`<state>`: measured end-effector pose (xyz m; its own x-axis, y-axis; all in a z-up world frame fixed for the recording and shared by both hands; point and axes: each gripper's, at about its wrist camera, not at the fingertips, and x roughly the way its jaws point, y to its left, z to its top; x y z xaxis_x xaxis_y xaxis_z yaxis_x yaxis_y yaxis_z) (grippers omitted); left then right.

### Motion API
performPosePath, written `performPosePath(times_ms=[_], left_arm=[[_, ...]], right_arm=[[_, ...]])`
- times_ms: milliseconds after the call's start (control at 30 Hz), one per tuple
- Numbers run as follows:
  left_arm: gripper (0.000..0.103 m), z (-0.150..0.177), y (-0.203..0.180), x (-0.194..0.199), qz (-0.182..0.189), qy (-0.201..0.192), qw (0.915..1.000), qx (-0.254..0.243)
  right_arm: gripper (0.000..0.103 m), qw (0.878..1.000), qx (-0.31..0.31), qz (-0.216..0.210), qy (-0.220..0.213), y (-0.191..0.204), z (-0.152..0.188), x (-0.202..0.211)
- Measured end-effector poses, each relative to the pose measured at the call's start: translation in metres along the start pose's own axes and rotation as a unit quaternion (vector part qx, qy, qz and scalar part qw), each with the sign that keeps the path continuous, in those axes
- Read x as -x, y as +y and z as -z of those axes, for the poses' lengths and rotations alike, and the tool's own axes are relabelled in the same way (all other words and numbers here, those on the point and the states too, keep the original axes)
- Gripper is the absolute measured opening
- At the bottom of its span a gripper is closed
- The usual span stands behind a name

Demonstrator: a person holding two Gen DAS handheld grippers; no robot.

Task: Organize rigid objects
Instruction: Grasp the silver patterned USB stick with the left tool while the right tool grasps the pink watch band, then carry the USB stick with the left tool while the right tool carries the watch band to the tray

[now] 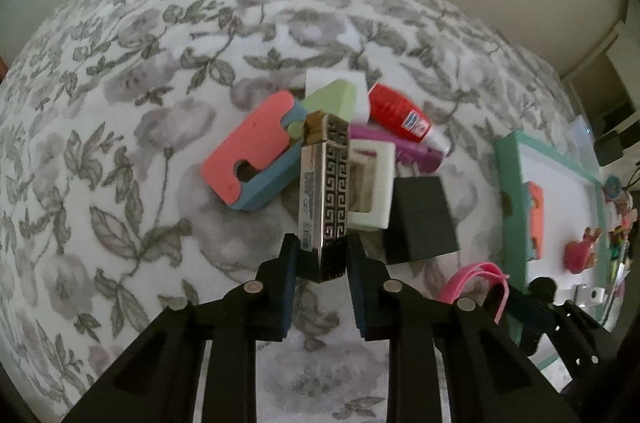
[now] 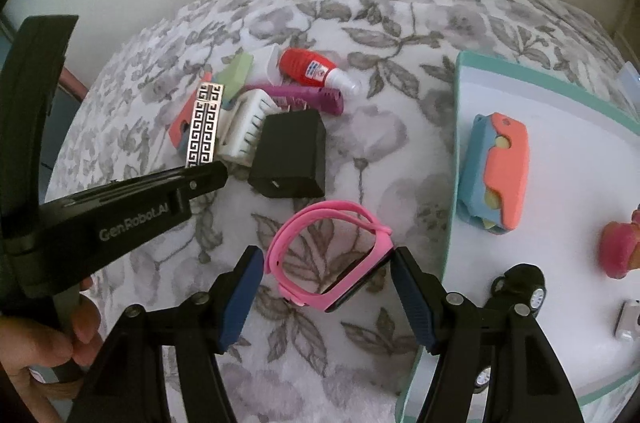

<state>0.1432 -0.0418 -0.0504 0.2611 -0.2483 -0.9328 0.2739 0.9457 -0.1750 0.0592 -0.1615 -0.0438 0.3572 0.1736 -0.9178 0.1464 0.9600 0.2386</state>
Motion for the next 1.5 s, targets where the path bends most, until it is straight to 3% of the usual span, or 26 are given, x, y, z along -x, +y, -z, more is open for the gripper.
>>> performPosePath(times_ms=[167, 267, 700, 867, 1200, 1500], left_arm=[[0.024, -0.001, 0.002, 0.024, 0.008, -0.023, 0.9997, 0.004], [0.016, -0.003, 0.001, 0.041, 0.018, -0.043, 0.9989, 0.004], [0.016, -0.008, -0.04, 0.09, 0.018, -0.1, 0.9942, -0.035], [0.016, -0.004, -0.065, 0.102, 0.036, -0.113, 0.9914, -0.055], [0.016, 0.016, -0.148, 0.08, 0.069, -0.083, 0.9862, -0.126], [0.016, 0.035, -0.202, 0.051, 0.078, -0.045, 0.9803, -0.176]], right_arm=[[0.069, 1.0, -0.008, -0.006, -0.016, -0.006, 0.0, 0.018], [0.069, 1.0, -0.015, -0.009, -0.026, -0.009, -0.001, 0.028], [0.069, 0.995, -0.065, -0.011, -0.074, -0.05, -0.001, 0.08], [0.069, 0.992, -0.091, 0.0, -0.089, -0.074, -0.001, 0.097], [0.069, 0.977, -0.176, 0.088, -0.078, -0.159, 0.014, 0.108], [0.069, 0.963, -0.223, 0.129, -0.073, -0.212, 0.027, 0.112]])
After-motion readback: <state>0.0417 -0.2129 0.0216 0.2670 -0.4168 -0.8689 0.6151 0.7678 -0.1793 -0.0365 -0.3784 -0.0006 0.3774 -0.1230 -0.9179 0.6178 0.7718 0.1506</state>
